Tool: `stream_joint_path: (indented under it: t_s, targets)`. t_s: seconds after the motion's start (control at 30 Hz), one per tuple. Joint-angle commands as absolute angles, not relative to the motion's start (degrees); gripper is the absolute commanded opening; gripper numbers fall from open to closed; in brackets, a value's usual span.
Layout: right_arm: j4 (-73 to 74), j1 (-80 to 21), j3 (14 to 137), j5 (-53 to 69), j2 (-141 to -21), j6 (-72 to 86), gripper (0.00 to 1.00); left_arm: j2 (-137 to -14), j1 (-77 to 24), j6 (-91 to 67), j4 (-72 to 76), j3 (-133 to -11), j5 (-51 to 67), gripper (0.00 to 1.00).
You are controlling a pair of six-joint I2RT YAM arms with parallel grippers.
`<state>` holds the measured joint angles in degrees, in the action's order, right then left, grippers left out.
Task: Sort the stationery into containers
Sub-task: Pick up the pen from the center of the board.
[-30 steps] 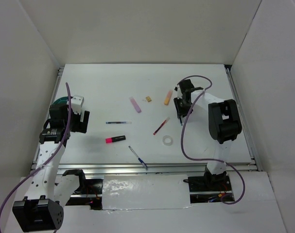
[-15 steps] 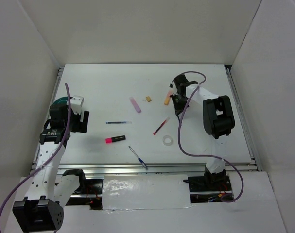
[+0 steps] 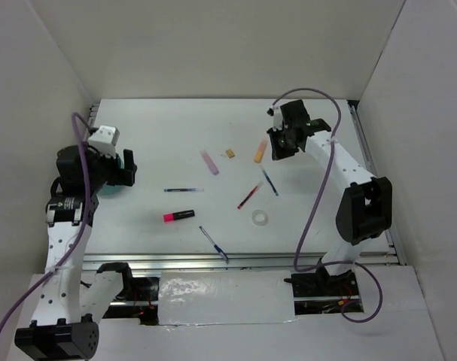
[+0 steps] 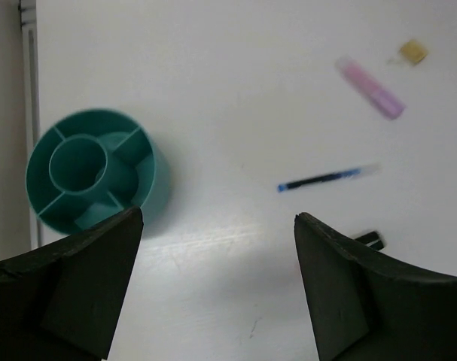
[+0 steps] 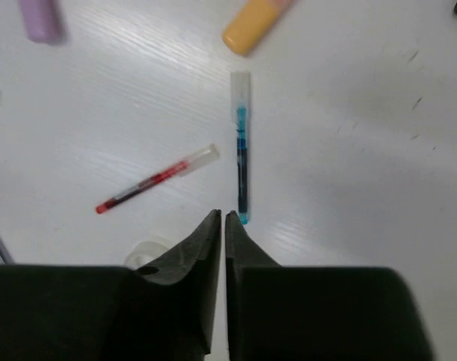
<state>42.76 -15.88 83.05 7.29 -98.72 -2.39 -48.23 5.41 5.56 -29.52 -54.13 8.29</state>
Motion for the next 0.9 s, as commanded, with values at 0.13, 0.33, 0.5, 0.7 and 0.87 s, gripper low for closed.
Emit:
stream_joint_path:
  t_s: [0.13,0.33,0.5,0.7,0.87]
  targets:
    - [48.4,-18.5,86.9,4.1,-105.9,-4.5,0.26,-52.6,4.8,-2.4,-27.5,-61.8,17.7,0.94]
    - [48.4,-18.7,84.5,4.4,-109.2,-5.8,0.46,-50.2,4.9,-0.7,-29.9,-60.3,17.3,0.97]
    - [49.0,-18.5,84.9,4.1,-111.8,-6.2,0.47,-49.4,4.8,-1.5,-30.1,-58.8,18.5,0.97]
    - [49.7,-18.5,85.4,2.7,-114.3,-5.9,0.41,-49.4,4.8,-1.4,-29.5,-57.7,18.7,0.97]
    - [50.2,-18.5,86.1,2.2,-116.3,-5.8,0.41,-49.7,4.7,-1.4,-29.3,-57.7,19.2,0.97]
